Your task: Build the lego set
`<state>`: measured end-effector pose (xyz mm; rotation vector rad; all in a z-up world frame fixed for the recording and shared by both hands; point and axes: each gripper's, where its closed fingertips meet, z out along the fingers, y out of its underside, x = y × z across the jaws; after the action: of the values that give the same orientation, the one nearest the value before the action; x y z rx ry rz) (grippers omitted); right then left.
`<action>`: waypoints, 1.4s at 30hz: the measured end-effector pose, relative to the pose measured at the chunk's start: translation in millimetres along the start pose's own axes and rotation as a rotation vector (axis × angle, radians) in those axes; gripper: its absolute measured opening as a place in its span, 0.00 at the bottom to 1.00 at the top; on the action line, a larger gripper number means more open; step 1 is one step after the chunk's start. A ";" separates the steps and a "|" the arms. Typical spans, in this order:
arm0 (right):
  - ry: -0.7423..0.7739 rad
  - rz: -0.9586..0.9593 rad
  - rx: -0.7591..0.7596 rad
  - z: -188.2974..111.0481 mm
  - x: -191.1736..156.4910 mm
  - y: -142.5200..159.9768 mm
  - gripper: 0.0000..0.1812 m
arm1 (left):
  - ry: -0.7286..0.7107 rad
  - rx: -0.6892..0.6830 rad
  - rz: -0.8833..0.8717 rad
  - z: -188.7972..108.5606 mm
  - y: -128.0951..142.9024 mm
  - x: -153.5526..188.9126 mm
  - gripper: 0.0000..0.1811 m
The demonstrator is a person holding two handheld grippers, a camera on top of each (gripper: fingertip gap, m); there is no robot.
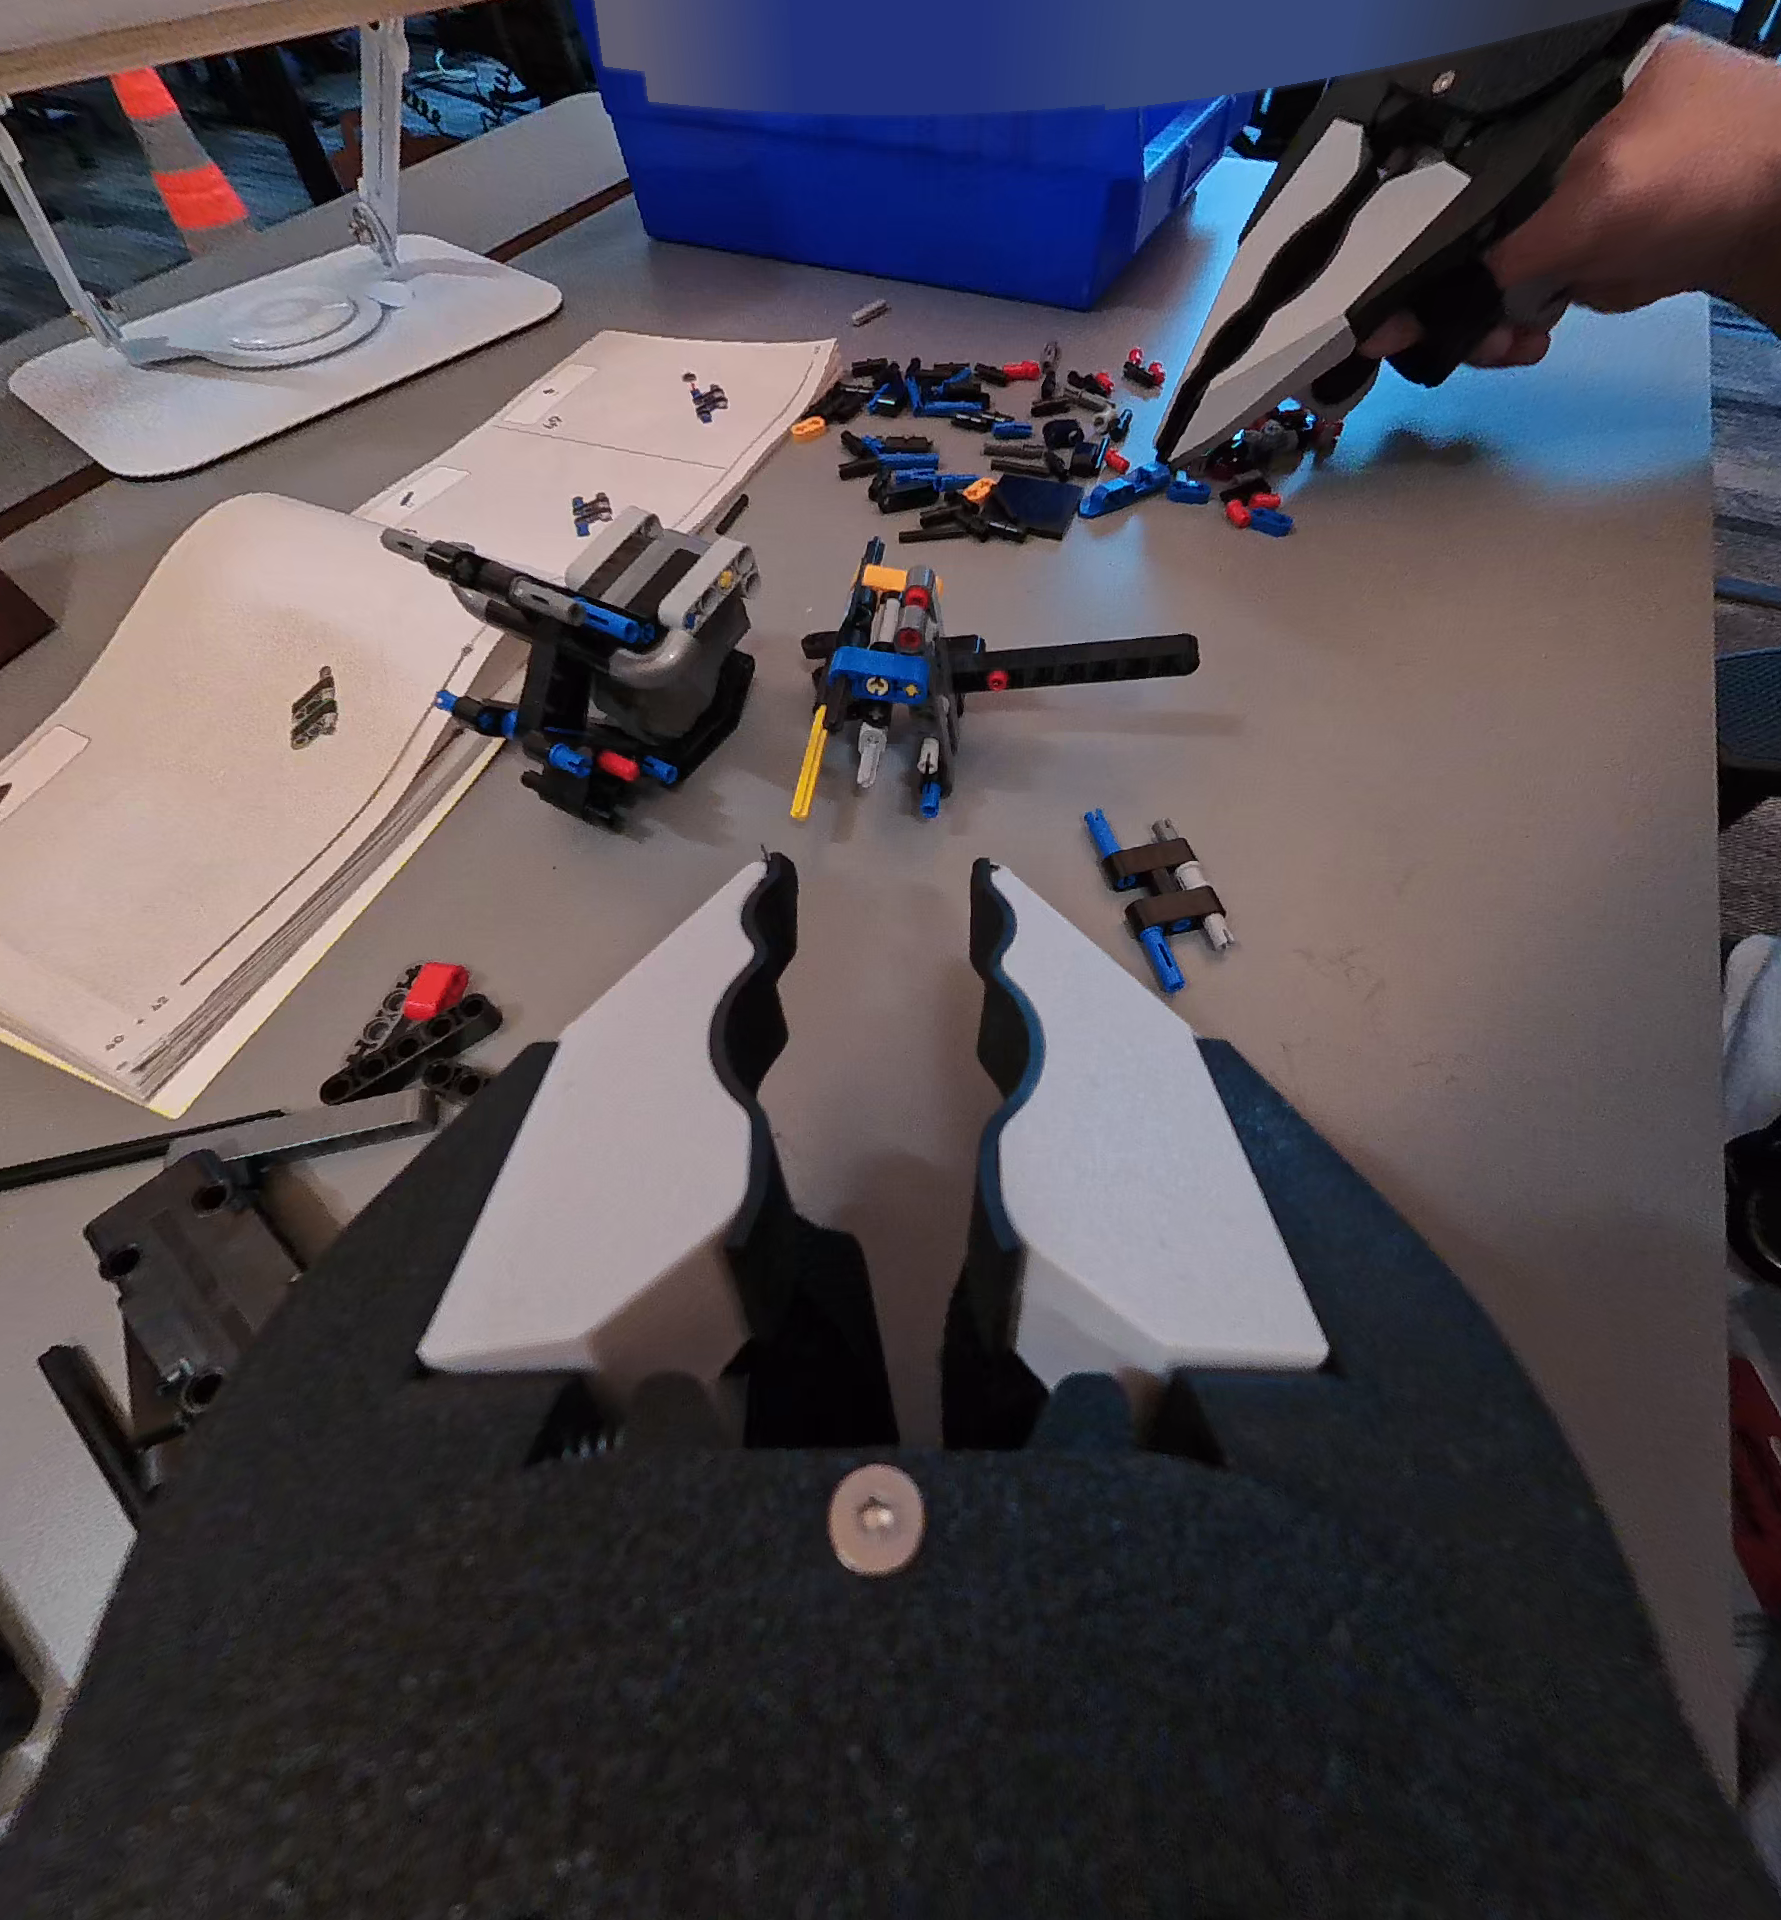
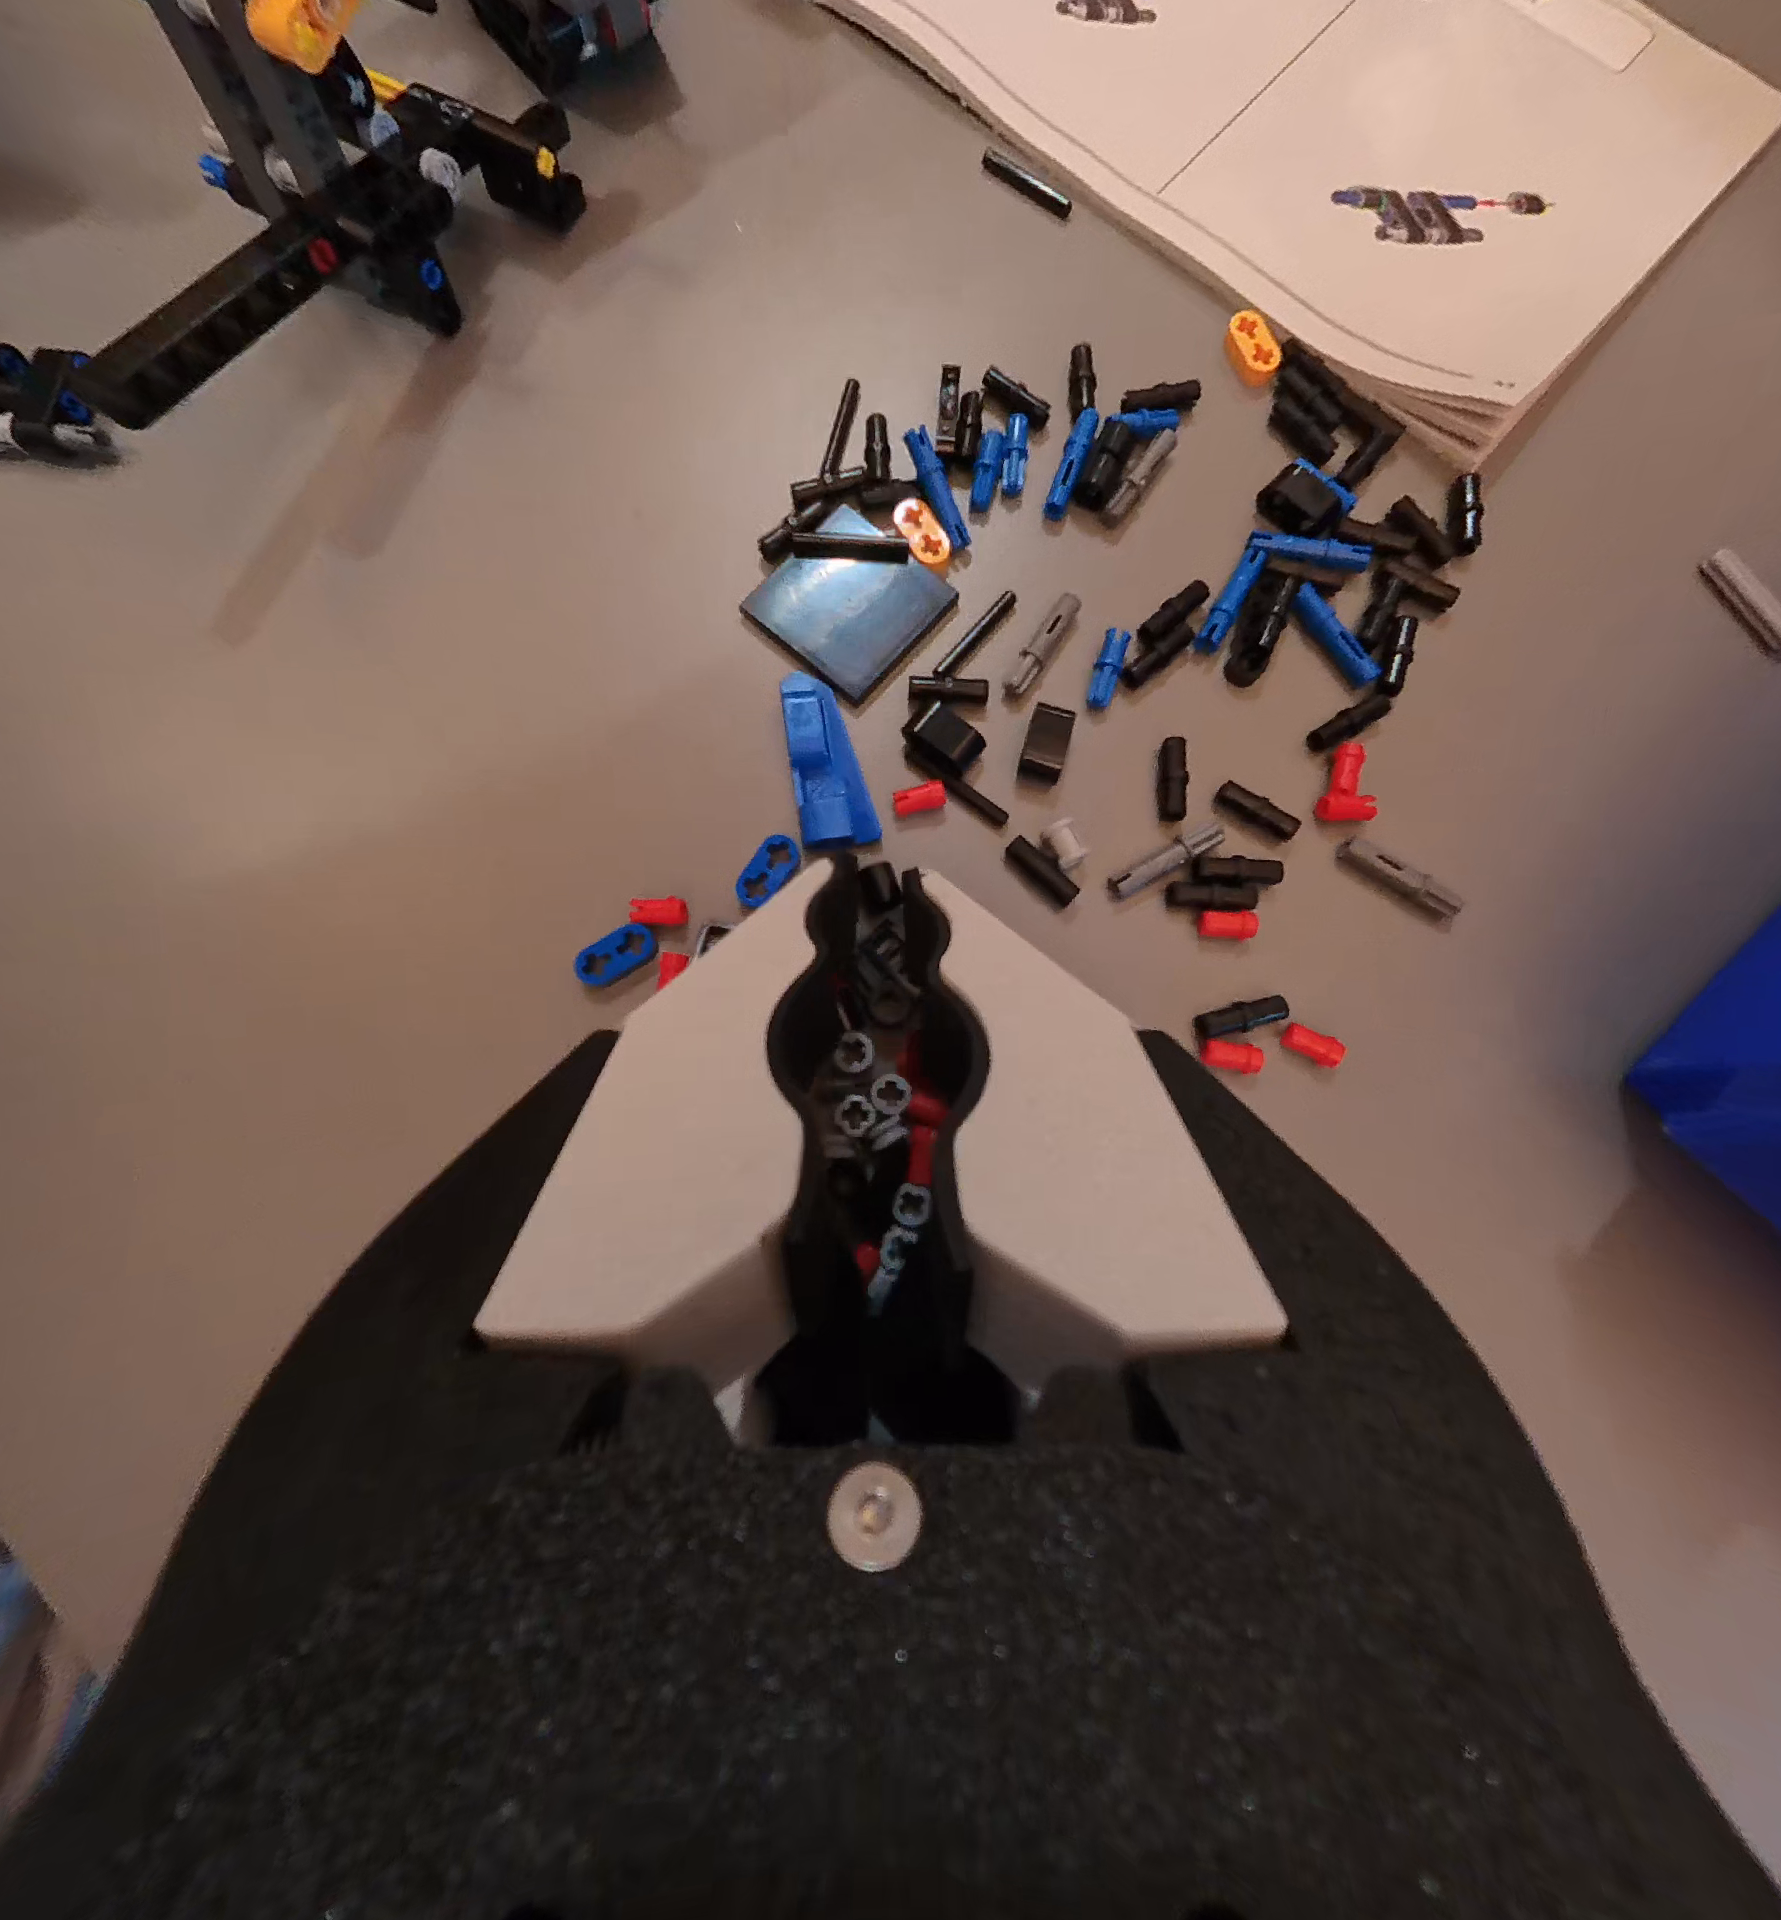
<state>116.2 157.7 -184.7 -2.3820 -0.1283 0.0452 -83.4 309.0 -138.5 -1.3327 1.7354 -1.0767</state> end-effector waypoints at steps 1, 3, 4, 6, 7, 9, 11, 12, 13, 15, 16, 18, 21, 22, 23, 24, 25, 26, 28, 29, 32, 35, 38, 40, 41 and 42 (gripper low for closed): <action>0.008 -0.006 -0.002 -0.5 1.2 -0.3 0.04 | -0.001 0.000 0.003 0.0 0.0 0.2 0.18; 0.018 -0.008 0.021 -2.4 2.7 -3.5 0.04 | -0.003 -0.003 0.010 0.3 0.4 0.7 0.18; 0.025 -0.008 0.037 -4.1 3.9 -6.0 0.04 | -0.004 -0.005 0.012 0.5 0.5 0.9 0.18; 0.035 -0.016 0.091 -9.9 4.5 -14.6 0.04 | -0.005 -0.007 0.019 0.6 0.8 1.5 0.18; 0.042 -0.015 0.124 -13.7 4.3 -21.0 0.04 | -0.006 -0.008 0.023 0.8 1.0 1.7 0.18; 0.028 -0.021 0.188 -21.7 -2.9 -35.0 0.04 | -0.011 -0.008 0.030 0.8 1.0 1.9 0.18; -0.020 -0.040 0.233 -26.8 -20.4 -47.5 0.04 | -0.018 -0.004 0.036 -0.4 0.8 1.8 0.17; -0.057 -0.052 0.236 -26.2 -33.2 -51.1 0.04 | -0.023 -0.002 0.040 -1.4 0.9 1.6 0.17; -0.094 -0.063 0.237 -23.5 -46.8 -53.7 0.04 | -0.029 0.002 0.044 -2.8 0.7 1.5 0.17; -0.165 -0.094 0.216 -13.2 -76.1 -54.5 0.03 | -0.043 0.016 0.043 -6.5 -0.1 0.5 0.17; -0.191 -0.110 0.207 -6.9 -89.1 -54.7 0.03 | -0.051 0.025 0.040 -9.0 -0.5 -0.4 0.17; -0.229 -0.134 0.178 7.2 -109.0 -55.0 0.03 | -0.065 0.043 0.038 -14.4 -1.2 -1.4 0.16; -0.238 -0.178 0.133 25.5 -123.5 -56.9 0.03 | -0.077 0.057 0.042 -20.7 -0.7 -1.3 0.16; -0.244 -0.178 0.124 30.0 -126.3 -58.2 0.03 | -0.076 0.055 0.043 -21.6 -0.2 -0.8 0.16; -0.253 -0.182 0.112 33.9 -129.2 -59.1 0.03 | -0.076 0.051 0.045 -21.5 0.6 -0.3 0.16; -0.247 -0.193 0.101 37.8 -129.9 -59.5 0.03 | -0.075 0.045 0.048 -21.1 1.4 0.2 0.16; -0.223 -0.207 0.084 42.0 -127.6 -58.8 0.03 | -0.076 0.037 0.051 -20.4 2.3 0.4 0.16; -0.212 -0.220 0.064 45.4 -127.2 -56.6 0.03 | -0.076 0.028 0.056 -19.5 3.4 1.0 0.16; -0.220 -0.230 0.046 49.6 -131.5 -54.6 0.03 | -0.075 0.013 0.069 -18.1 5.5 2.5 0.16; -0.222 -0.235 0.049 50.5 -134.2 -55.0 0.03 | -0.081 0.010 0.076 -18.0 5.9 2.6 0.16; -0.216 -0.236 0.049 51.1 -137.2 -54.8 0.04 | -0.091 0.015 0.085 -18.6 5.4 2.5 0.15; -0.204 -0.223 0.068 52.2 -135.6 -53.8 0.07 | -0.093 0.013 0.074 -19.2 5.9 1.4 0.15; -0.151 -0.203 0.096 41.9 -127.0 -51.2 0.12 | -0.101 0.022 0.062 -20.4 4.7 -0.7 0.15; -0.129 -0.183 0.110 25.9 -122.3 -45.1 0.13 | -0.104 0.022 0.060 -20.8 4.9 -1.2 0.15; -0.103 -0.166 0.123 16.4 -117.0 -41.1 0.13 | -0.105 0.023 0.061 -21.0 4.9 -1.2 0.15; -0.085 -0.146 0.135 5.9 -112.4 -35.2 0.13 | -0.106 0.024 0.062 -21.4 4.8 -1.1 0.15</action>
<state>1.2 175.3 -165.3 -2.2302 -0.3285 0.0831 -104.0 314.9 -133.8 -1.2900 1.6697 -0.9716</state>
